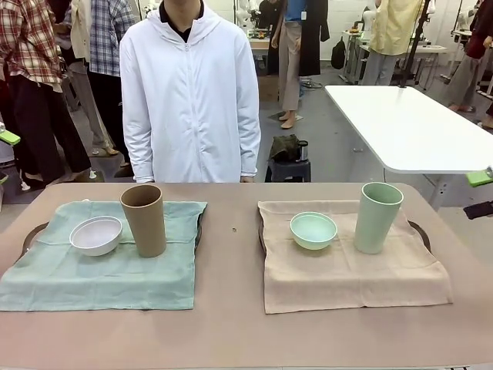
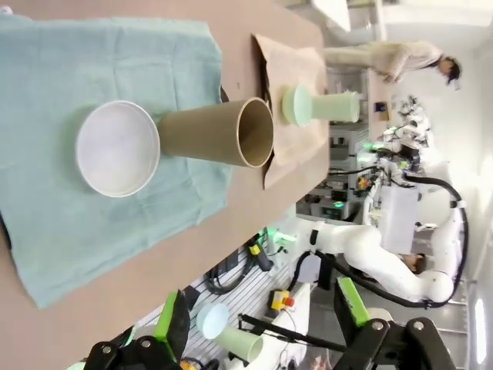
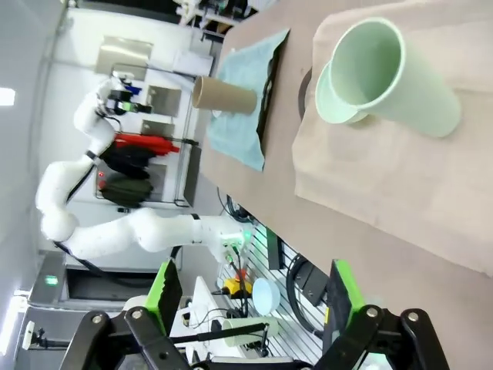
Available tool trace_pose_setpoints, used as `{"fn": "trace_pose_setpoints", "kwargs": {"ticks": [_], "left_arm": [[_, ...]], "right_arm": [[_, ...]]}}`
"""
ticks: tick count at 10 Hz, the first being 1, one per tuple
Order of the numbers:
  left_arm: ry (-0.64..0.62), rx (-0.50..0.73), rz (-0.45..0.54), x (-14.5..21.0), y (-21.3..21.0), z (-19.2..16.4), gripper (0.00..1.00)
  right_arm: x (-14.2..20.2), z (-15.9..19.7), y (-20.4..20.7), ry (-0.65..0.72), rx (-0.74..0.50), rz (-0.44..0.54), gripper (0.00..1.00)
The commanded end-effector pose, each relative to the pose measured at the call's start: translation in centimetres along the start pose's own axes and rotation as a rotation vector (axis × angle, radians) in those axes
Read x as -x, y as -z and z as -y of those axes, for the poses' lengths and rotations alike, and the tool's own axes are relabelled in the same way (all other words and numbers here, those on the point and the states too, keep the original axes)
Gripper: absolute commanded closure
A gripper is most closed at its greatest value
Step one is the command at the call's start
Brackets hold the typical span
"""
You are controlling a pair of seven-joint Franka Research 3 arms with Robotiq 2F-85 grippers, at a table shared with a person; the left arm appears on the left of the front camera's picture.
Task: Set up a tray with a mat and arrange the tableware.
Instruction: Place the Picnic Bowl and Reusable plastic cup back onto the Handle tray in front of the human's position.
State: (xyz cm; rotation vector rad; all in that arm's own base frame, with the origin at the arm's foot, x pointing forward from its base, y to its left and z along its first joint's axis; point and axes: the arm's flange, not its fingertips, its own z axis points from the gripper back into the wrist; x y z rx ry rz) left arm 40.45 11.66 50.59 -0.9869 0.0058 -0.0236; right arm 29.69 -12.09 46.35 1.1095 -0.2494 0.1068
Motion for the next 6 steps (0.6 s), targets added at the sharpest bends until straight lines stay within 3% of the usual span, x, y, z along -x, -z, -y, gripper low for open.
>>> {"fn": "trace_pose_setpoints", "kwargs": {"ticks": [1, 4, 6], "left_arm": [[-0.02, 0.123, 0.056, 0.5, -2.0, -2.6, 0.0], [0.006, 0.248, 0.1, 2.9, -3.7, -5.4, 0.0], [-0.011, 0.237, 0.063, 4.3, -3.9, -6.4, 0.0]], "right_arm": [[1.6, 1.4, -0.5, -0.006, -0.067, 0.038, 0.0], [2.6, 2.1, -1.2, -0.012, -0.124, 0.068, 0.0], [2.9, 2.3, -1.4, -0.004, -0.133, 0.059, 0.0]]}}
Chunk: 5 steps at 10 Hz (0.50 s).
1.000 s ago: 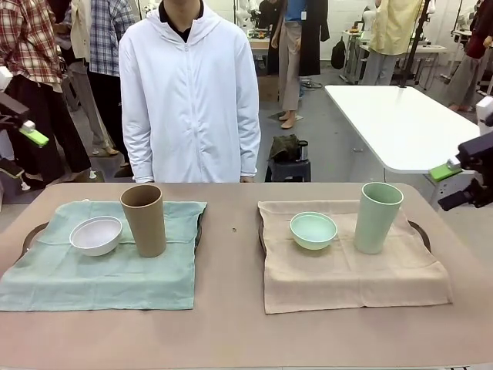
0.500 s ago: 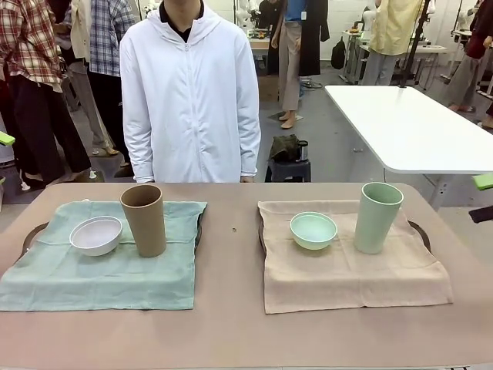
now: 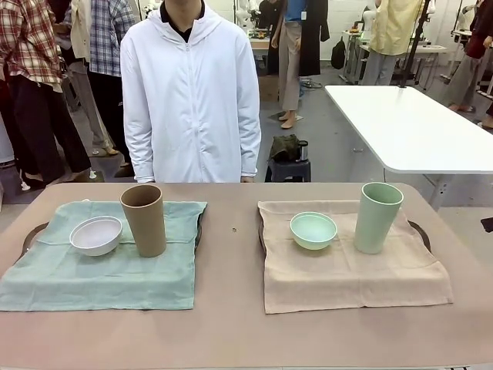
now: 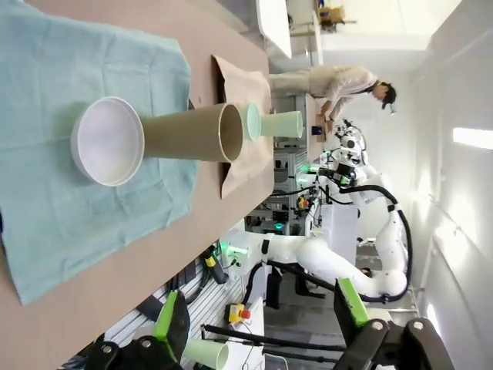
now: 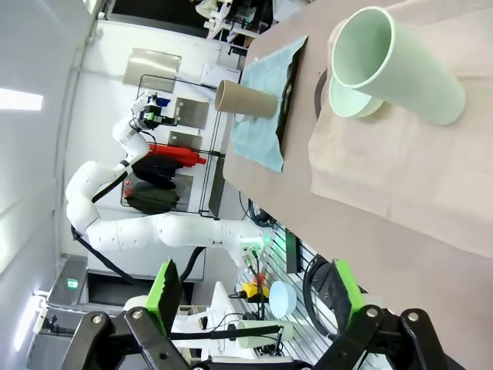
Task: Set up a tray with a mat and arrange the tableware.
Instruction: Place the Picnic Bowl and Reusable plastic cup back onto the Handle tray in front of the human's position.
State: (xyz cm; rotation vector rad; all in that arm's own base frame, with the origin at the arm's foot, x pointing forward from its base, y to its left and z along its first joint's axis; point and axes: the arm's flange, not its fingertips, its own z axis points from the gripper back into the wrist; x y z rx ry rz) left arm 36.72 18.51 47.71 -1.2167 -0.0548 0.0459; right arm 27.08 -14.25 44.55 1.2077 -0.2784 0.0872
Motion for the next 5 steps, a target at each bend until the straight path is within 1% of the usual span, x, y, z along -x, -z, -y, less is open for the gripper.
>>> {"fn": "trace_pose_setpoints", "kwargs": {"ticks": [1, 3, 4, 5], "left_arm": [[0.015, -0.01, -0.063, 0.67, 0.12, -0.3, 0.0], [0.041, -0.05, -0.127, 0.68, 0.62, -0.34, 0.0], [0.047, -0.062, -0.14, 0.44, 0.82, -0.47, 0.0], [0.034, -0.076, -0.11, 0.39, 1.07, -0.25, 0.0]], "right_arm": [[0.13, 0.27, 0.12, -0.009, -0.042, 0.019, 0.0], [0.23, 0.19, 0.17, -0.011, -0.055, 0.004, 0.0], [0.21, 0.23, 0.1, -0.006, -0.056, 0.004, 0.0], [0.18, 0.25, 0.32, -0.01, -0.063, -0.004, 0.0]]}}
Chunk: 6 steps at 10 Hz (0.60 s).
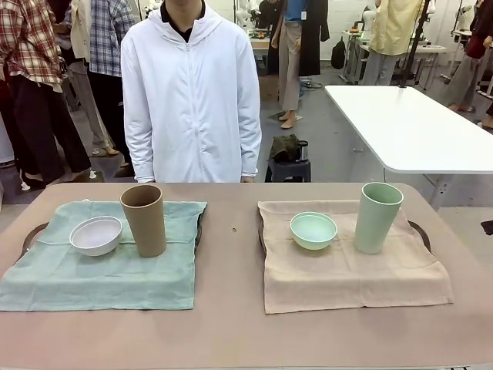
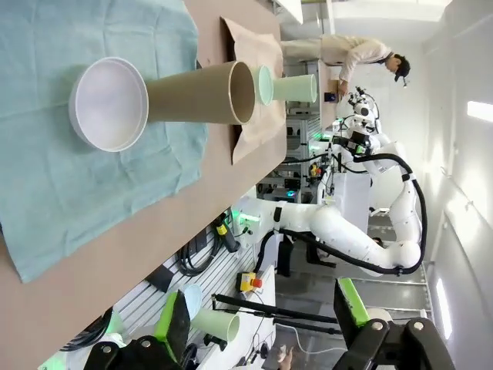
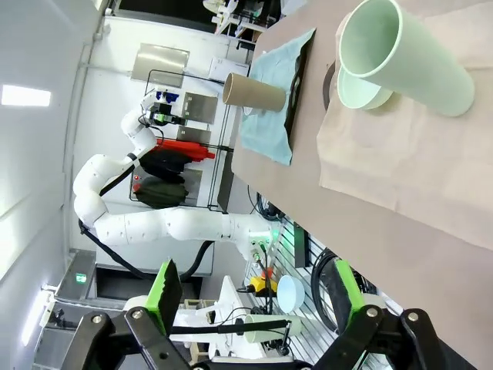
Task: Set up a tray with a mat and arrange the tableware.
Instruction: Place the Picnic Bowl and Reusable plastic cup back onto the Handle tray in front of the human's position.
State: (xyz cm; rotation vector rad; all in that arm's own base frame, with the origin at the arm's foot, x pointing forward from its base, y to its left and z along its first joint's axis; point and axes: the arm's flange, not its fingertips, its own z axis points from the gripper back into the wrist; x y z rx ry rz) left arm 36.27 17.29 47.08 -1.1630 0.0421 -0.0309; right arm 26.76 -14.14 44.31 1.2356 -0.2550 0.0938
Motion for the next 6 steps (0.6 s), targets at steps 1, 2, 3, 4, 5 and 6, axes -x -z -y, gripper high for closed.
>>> {"fn": "trace_pose_setpoints", "kwargs": {"ticks": [1, 2, 3, 4, 5, 6], "left_arm": [[-0.001, 0.014, 0.011, 0.14, -0.19, -0.04, 0.0], [-0.001, 0.014, 0.011, 0.14, -0.19, -0.04, 0.0], [-0.001, 0.014, 0.011, 0.14, -0.19, -0.04, 0.0], [-0.001, 0.014, 0.011, 0.14, -0.19, -0.04, 0.0], [-0.001, 0.014, 0.011, 0.14, -0.19, -0.04, 0.0], [-0.001, 0.014, 0.011, 0.14, -0.19, -0.04, 0.0]], "right_arm": [[-0.05, 0.02, -0.04, -0.001, 0.004, 0.004, 0.0], [-0.05, 0.02, -0.04, -0.001, 0.004, 0.004, 0.0], [-0.05, 0.02, -0.04, -0.001, 0.004, 0.004, 0.0], [-0.05, 0.02, -0.04, -0.001, 0.004, 0.004, 0.0], [-0.05, 0.02, -0.04, -0.001, 0.004, 0.004, 0.0], [-0.05, 0.02, -0.04, -0.001, 0.004, 0.004, 0.0]]}}
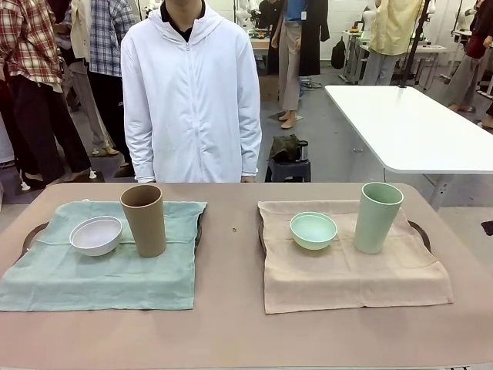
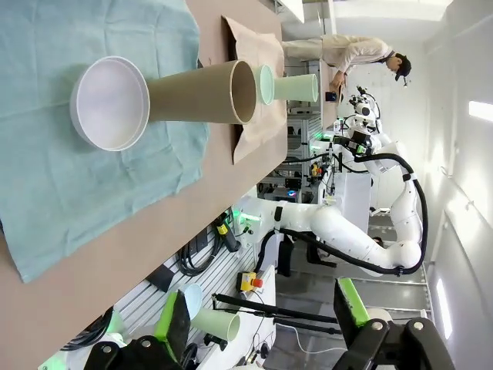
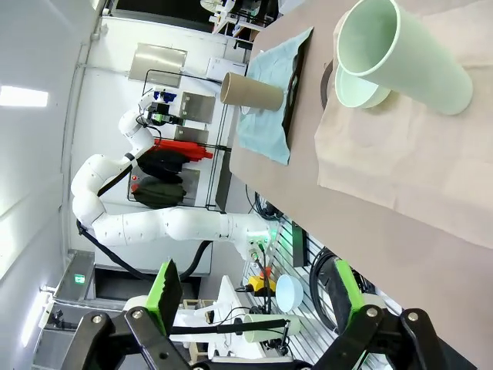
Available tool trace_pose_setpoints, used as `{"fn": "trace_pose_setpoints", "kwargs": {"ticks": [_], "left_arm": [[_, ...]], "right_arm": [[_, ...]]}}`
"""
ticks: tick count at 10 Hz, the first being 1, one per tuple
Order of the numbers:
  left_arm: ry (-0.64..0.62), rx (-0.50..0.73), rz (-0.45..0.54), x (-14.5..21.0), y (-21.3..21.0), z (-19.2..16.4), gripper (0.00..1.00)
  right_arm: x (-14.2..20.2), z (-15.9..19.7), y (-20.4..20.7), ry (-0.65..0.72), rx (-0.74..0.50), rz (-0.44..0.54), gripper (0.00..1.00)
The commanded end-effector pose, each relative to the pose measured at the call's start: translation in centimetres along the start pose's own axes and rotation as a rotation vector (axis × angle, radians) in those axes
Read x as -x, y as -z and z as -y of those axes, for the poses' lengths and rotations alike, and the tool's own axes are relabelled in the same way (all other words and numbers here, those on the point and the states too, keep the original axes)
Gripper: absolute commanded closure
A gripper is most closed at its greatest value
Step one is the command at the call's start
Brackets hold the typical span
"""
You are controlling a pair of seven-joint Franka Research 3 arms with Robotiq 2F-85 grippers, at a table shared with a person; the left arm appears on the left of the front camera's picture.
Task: Set up a tray with a mat and arrange the tableware.
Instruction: Place the Picnic Bowl and Reusable plastic cup back onto the Handle tray in front of the human's position.
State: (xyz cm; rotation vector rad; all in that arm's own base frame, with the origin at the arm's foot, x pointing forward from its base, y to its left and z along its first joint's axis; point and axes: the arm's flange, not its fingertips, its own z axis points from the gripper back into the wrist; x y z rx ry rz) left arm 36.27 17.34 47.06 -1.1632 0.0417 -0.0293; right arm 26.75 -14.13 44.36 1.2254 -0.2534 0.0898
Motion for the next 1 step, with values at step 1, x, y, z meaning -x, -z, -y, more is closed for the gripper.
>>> {"fn": "trace_pose_setpoints", "kwargs": {"ticks": [1], "left_arm": [[0.0, 0.014, 0.01, 0.13, -0.15, 0.0, 0.0]], "right_arm": [[-0.05, 0.08, -0.03, -0.004, -0.006, 0.004, 0.0]]}}
